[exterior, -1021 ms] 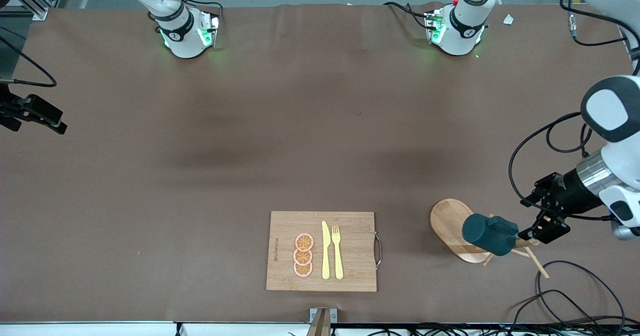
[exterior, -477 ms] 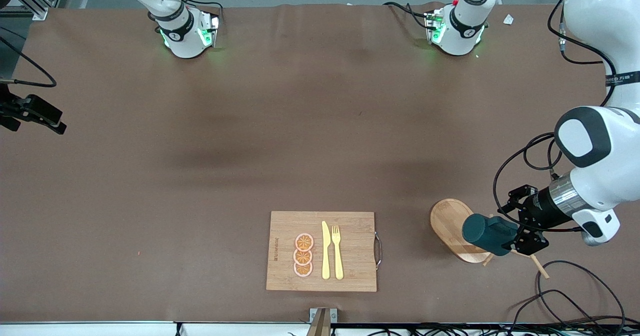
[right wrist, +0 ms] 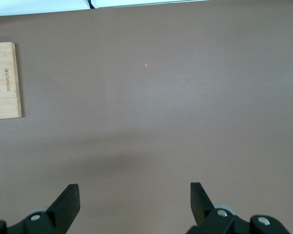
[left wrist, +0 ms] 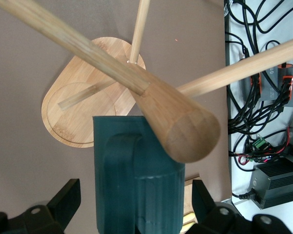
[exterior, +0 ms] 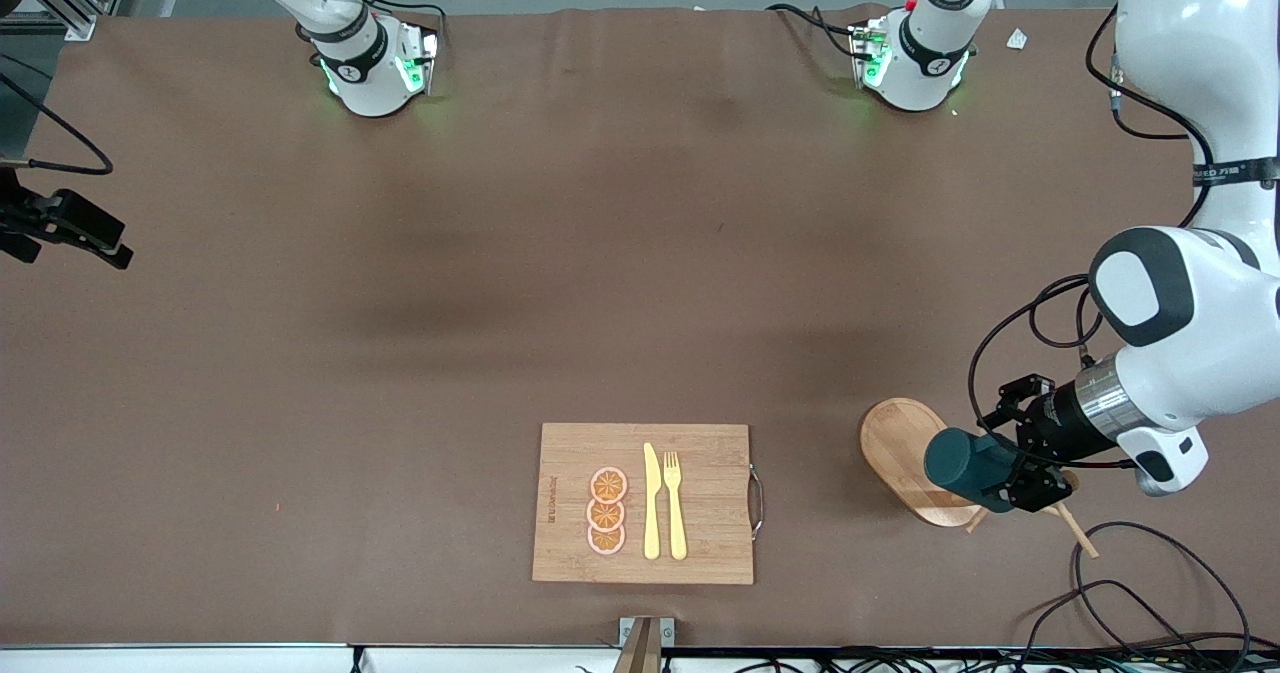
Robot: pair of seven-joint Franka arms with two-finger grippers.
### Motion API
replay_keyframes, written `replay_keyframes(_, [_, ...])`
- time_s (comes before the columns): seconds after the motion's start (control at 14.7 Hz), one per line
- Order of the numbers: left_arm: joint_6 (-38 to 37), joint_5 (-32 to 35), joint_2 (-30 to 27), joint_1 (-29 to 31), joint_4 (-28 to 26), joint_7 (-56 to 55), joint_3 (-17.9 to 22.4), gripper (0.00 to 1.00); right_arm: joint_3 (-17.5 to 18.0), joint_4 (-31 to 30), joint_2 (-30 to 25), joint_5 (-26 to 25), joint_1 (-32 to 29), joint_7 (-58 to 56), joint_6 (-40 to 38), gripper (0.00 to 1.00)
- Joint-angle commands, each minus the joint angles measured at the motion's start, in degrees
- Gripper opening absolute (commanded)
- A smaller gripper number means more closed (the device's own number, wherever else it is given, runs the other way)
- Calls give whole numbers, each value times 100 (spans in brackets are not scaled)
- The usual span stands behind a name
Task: Transfer cup from left to right arm and place
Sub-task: 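Close the left gripper on the teal mug body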
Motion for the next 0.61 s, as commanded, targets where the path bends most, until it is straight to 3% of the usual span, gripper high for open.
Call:
replay_keyframes(0.0, [2,-100,117,-15,156,119,-11,100,29,-95,-137,-106,11,-30,-18,100])
replay_keyframes(0.54, [2,-285,196,38,147,198,-64,97,29,-95,-137,-106,11,-30,-18,100])
